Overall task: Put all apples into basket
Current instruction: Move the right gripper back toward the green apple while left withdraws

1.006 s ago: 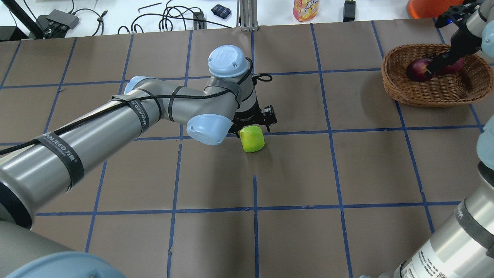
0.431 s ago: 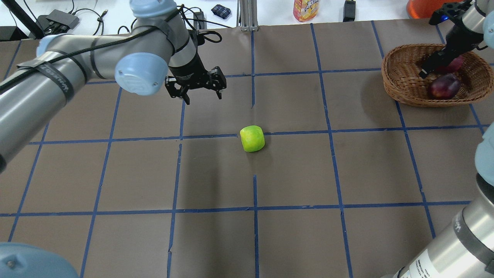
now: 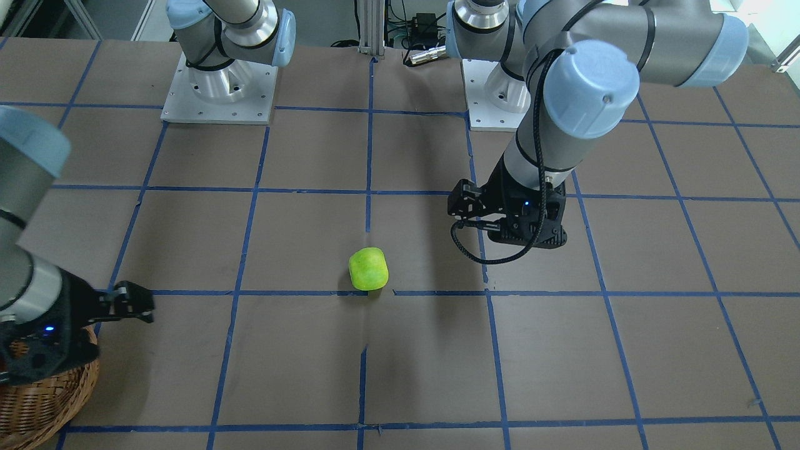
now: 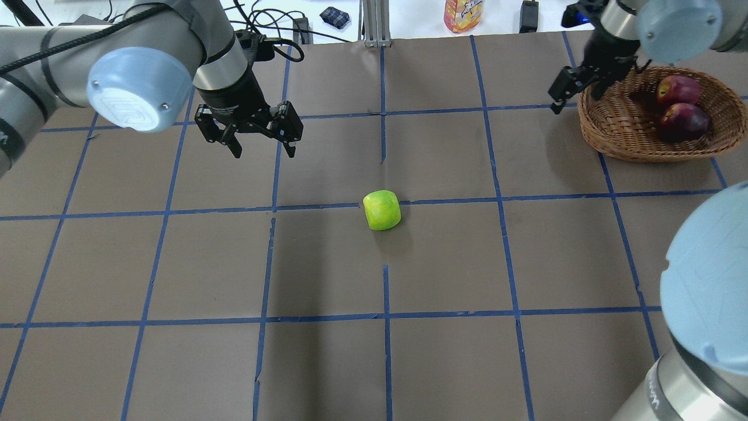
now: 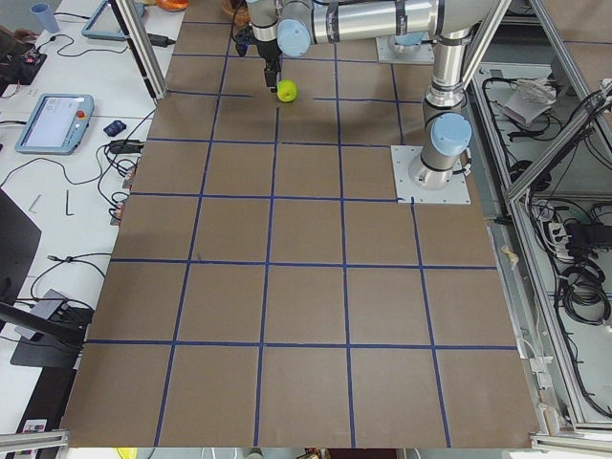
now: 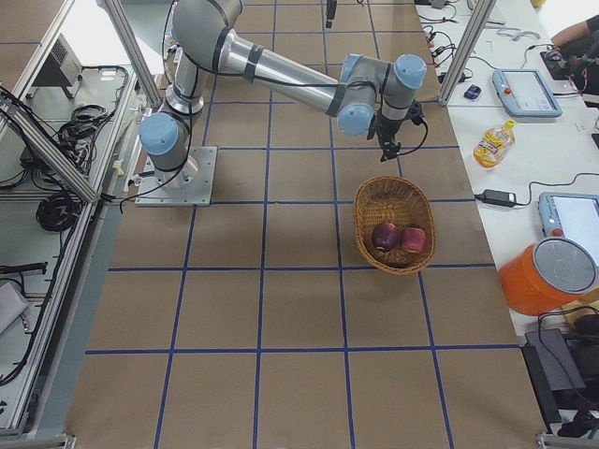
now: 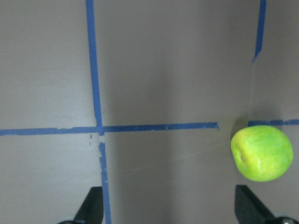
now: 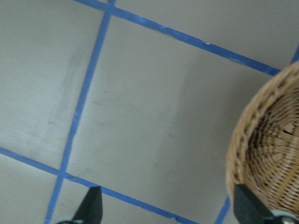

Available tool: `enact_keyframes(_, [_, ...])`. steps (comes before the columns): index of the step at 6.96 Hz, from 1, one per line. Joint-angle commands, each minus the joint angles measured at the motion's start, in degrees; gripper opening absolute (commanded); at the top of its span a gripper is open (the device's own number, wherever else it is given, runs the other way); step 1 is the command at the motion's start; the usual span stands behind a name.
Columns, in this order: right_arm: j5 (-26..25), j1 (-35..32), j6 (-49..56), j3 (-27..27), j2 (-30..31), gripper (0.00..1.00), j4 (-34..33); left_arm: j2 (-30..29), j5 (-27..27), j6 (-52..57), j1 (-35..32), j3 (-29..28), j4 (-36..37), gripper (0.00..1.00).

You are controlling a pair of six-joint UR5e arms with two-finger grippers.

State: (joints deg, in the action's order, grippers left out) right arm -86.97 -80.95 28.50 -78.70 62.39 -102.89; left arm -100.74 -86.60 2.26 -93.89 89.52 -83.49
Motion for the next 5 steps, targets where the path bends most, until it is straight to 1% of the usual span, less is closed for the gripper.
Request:
enact_keyframes(1, [2.66, -12.08, -21.19, 0.13, -0.60, 1.00, -0.82, 5.44, -0.06, 2.40, -0.41, 0.91, -2.01, 1.00])
enact_keyframes(2, [3.55, -17.18, -30.35, 0.04, -1.12, 1.00, -0.91, 6.77, -0.06, 2.75, -0.42, 1.00, -2.20, 1.00])
enact_keyframes(3, [3.56, -21.93, -36.70, -0.04, -1.65, 1.00, -1.69, 7.82, -0.67, 2.92, 0.80, 0.57, -2.38, 1.00])
enact_keyframes(4, [2.87, -26.59, -41.81, -0.05, -3.31, 1.00, -3.36, 7.66, -4.24, 1.88, 0.64, 1.00, -3.43, 1.00])
enact_keyframes(5, [2.34, -29.76, -45.26, -0.13, -4.98, 1.00, -6.33, 7.31, -4.37, 1.87, 0.81, 1.61, -4.13, 1.00])
